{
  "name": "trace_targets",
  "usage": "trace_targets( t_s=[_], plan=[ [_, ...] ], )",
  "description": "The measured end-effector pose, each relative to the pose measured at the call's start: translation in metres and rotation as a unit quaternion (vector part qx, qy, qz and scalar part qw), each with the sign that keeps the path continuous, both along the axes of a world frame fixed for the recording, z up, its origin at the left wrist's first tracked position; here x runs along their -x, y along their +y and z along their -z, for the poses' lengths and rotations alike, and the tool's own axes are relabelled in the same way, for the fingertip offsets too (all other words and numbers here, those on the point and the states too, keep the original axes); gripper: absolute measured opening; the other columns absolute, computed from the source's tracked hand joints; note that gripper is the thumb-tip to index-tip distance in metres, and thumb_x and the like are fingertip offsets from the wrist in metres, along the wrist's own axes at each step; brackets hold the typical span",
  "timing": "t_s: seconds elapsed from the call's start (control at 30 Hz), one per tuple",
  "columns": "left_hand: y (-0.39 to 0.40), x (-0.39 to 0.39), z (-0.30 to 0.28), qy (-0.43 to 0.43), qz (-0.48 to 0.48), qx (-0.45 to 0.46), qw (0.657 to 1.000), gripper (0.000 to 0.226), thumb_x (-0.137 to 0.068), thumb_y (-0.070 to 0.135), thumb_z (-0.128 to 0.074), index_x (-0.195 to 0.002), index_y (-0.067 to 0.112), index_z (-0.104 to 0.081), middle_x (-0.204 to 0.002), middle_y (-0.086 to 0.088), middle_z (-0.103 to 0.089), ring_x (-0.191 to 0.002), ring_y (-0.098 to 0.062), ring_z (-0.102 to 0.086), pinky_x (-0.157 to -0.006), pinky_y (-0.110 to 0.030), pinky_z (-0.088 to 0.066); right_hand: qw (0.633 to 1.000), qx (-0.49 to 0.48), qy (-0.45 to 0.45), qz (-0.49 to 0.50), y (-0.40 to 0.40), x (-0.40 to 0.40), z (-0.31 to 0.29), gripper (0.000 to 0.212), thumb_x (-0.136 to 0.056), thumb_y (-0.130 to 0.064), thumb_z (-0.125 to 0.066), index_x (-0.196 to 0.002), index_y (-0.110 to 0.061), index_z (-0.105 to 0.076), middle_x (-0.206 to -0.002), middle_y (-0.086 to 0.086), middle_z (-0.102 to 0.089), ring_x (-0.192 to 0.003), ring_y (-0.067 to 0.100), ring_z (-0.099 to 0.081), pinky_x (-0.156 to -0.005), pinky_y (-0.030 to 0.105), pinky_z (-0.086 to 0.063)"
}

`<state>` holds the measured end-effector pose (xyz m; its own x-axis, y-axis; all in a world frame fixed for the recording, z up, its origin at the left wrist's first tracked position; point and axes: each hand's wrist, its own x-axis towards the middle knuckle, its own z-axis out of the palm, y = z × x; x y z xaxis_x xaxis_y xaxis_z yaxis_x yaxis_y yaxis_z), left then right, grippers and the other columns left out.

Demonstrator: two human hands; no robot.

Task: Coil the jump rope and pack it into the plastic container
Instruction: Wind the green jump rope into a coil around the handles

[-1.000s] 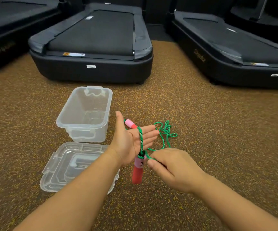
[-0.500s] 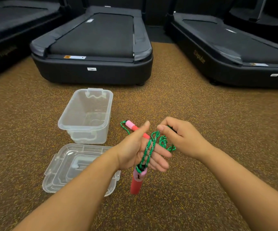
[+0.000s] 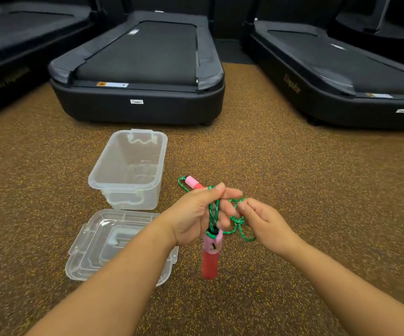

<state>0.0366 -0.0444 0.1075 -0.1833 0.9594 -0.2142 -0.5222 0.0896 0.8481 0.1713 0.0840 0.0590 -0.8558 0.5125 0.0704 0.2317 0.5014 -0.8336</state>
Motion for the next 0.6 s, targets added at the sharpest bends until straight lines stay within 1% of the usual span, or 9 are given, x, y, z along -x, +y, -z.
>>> trace_targets(
  t_s=[0.13, 0.23, 0.27, 0.33, 0.4, 0.43, 0.5, 0.53, 0.6],
  plan=[
    [0.005, 0.002, 0.006, -0.022, -0.070, 0.005, 0.997, 0.033, -0.099, 0.026, -0.039, -0.099, 0.009, -0.067, -0.056, 0.002, -0.057, -0.040, -0.008, -0.045, -0.042, -0.016, -0.037, 0.999, -0.038, -0.025, -0.013, -0.020, -0.004, 0.008, 0.028, -0.099, -0.031, -0.041, -0.075, -0.027, -0.054, -0.057, -0.020, -0.051, -0.055, 0.000, -0.043, -0.056, 0.024, -0.034],
    [0.006, 0.004, 0.009, -0.031, -0.106, 0.000, 0.994, 0.033, -0.100, 0.029, -0.037, -0.105, 0.010, -0.064, -0.065, -0.001, -0.062, -0.044, -0.007, -0.051, -0.045, -0.016, -0.041, 0.994, -0.092, -0.050, -0.026, -0.031, -0.004, 0.012, 0.032, -0.095, -0.045, -0.034, -0.083, -0.024, -0.055, -0.058, -0.010, -0.046, -0.056, 0.003, -0.042, -0.062, 0.037, -0.040],
    [0.006, 0.006, 0.009, -0.038, -0.117, -0.008, 0.992, 0.034, -0.100, 0.029, -0.035, -0.106, 0.010, -0.063, -0.068, -0.001, -0.067, -0.048, -0.008, -0.058, -0.048, -0.017, -0.045, 0.991, -0.115, -0.064, -0.034, -0.034, -0.005, 0.011, 0.035, -0.093, -0.048, -0.031, -0.086, -0.024, -0.054, -0.057, -0.011, -0.046, -0.056, 0.003, -0.042, -0.062, 0.037, -0.040],
    [0.006, 0.010, 0.009, -0.046, -0.138, -0.020, 0.989, 0.036, -0.101, 0.030, -0.033, -0.110, 0.010, -0.061, -0.081, -0.003, -0.075, -0.067, -0.012, -0.071, -0.060, -0.020, -0.055, 0.982, -0.161, -0.086, -0.059, -0.041, -0.007, 0.007, 0.042, -0.092, -0.054, -0.025, -0.089, -0.024, -0.054, -0.059, -0.013, -0.046, -0.059, 0.004, -0.043, -0.064, 0.035, -0.040],
    [0.006, 0.015, 0.009, -0.038, -0.154, -0.019, 0.987, 0.039, -0.101, 0.031, -0.033, -0.120, 0.008, -0.058, -0.100, -0.008, -0.074, -0.088, -0.017, -0.072, -0.075, -0.024, -0.058, 0.974, -0.196, -0.081, -0.082, -0.046, -0.009, 0.002, 0.044, -0.090, -0.058, -0.020, -0.087, -0.026, -0.051, -0.061, -0.016, -0.046, -0.063, 0.003, -0.044, -0.063, 0.032, -0.039],
    [0.006, 0.017, 0.010, -0.030, -0.158, -0.014, 0.987, 0.041, -0.101, 0.032, -0.033, -0.124, 0.006, -0.055, -0.107, -0.011, -0.072, -0.095, -0.019, -0.071, -0.080, -0.026, -0.057, 0.972, -0.205, -0.069, -0.089, -0.048, -0.010, -0.002, 0.040, -0.090, -0.057, -0.021, -0.086, -0.030, -0.050, -0.061, -0.019, -0.047, -0.062, 0.001, -0.045, -0.061, 0.026, -0.038],
    [0.006, 0.018, 0.010, -0.008, -0.152, 0.005, 0.988, 0.047, -0.101, 0.037, -0.031, -0.129, 0.005, -0.051, -0.115, -0.014, -0.068, -0.102, -0.021, -0.069, -0.086, -0.029, -0.056, 0.969, -0.219, -0.045, -0.105, -0.051, -0.011, -0.012, 0.031, -0.093, -0.052, -0.026, -0.085, -0.033, -0.050, -0.062, -0.024, -0.050, -0.063, -0.005, -0.048, -0.059, 0.016, -0.036],
    [0.006, 0.018, 0.009, 0.001, -0.139, 0.020, 0.990, 0.051, -0.100, 0.041, -0.028, -0.128, 0.005, -0.051, -0.117, -0.015, -0.068, -0.103, -0.022, -0.068, -0.087, -0.030, -0.055, 0.967, -0.225, -0.034, -0.113, -0.051, -0.010, -0.018, 0.030, -0.094, -0.049, -0.029, -0.085, -0.032, -0.051, -0.064, -0.024, -0.053, -0.065, -0.006, -0.050, -0.061, 0.017, -0.039],
    [0.005, 0.018, 0.008, 0.009, -0.103, 0.050, 0.993, 0.064, -0.098, 0.051, -0.018, -0.126, 0.006, -0.053, -0.114, -0.017, -0.068, -0.100, -0.024, -0.069, -0.087, -0.032, -0.054, 0.969, -0.218, -0.009, -0.119, -0.050, -0.008, -0.029, 0.032, -0.094, -0.047, -0.033, -0.085, -0.028, -0.056, -0.068, -0.019, -0.057, -0.068, 0.000, -0.054, -0.064, 0.027, -0.045]
  ],
)
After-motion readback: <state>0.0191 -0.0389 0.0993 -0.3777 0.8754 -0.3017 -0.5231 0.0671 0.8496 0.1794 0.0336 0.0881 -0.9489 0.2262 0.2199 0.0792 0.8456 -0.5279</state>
